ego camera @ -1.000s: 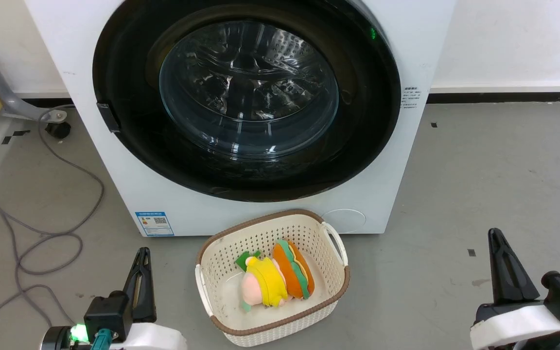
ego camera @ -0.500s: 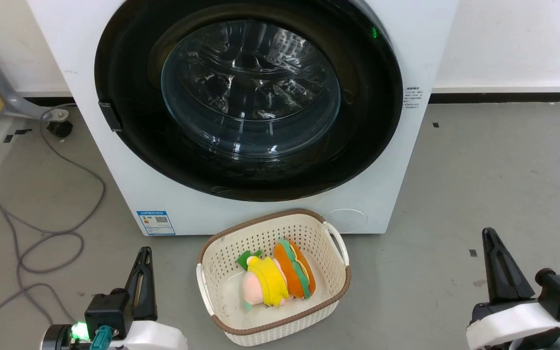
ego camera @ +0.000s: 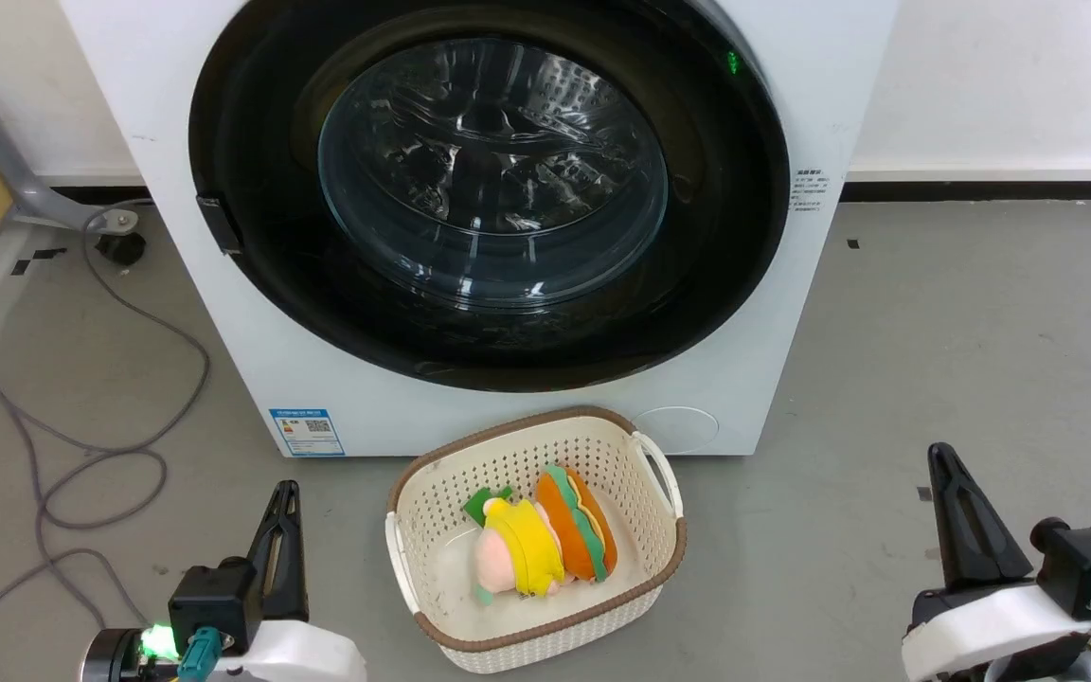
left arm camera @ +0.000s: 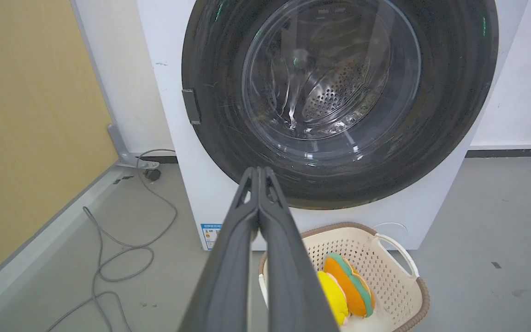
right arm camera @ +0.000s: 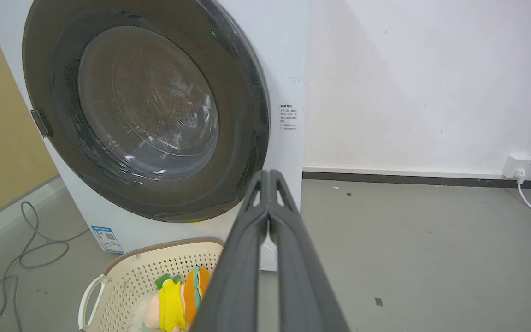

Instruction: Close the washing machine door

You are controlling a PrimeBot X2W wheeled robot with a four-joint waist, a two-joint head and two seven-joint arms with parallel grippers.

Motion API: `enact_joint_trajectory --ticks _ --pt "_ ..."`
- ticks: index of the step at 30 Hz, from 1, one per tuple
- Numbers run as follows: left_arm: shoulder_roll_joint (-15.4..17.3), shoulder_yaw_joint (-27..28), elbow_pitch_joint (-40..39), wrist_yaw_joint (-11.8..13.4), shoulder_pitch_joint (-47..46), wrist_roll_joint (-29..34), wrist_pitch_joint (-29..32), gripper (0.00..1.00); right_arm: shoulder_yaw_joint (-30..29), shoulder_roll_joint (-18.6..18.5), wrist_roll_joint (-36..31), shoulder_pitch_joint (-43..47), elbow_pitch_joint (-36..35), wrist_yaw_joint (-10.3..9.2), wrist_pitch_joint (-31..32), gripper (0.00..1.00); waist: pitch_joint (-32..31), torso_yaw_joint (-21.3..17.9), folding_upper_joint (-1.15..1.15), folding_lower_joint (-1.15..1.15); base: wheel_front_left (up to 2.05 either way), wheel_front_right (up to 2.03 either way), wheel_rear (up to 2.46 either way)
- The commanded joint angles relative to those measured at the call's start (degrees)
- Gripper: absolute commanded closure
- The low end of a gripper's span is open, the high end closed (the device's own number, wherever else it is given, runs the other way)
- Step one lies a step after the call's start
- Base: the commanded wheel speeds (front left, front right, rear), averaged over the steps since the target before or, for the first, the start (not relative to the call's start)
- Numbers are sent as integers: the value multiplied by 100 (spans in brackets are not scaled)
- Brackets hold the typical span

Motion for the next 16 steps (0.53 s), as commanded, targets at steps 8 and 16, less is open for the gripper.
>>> enact_joint_trajectory --ticks 8,16 --pt "-6 12 -71 -52 -56 43 109 100 57 10 -91 58 -87 -2 109 100 4 15 0 0 0 0 0" --pt "-9 14 -109 -77 -66 57 202 100 101 12 -130 68 -132 -3 203 100 7 31 0 0 0 0 0"
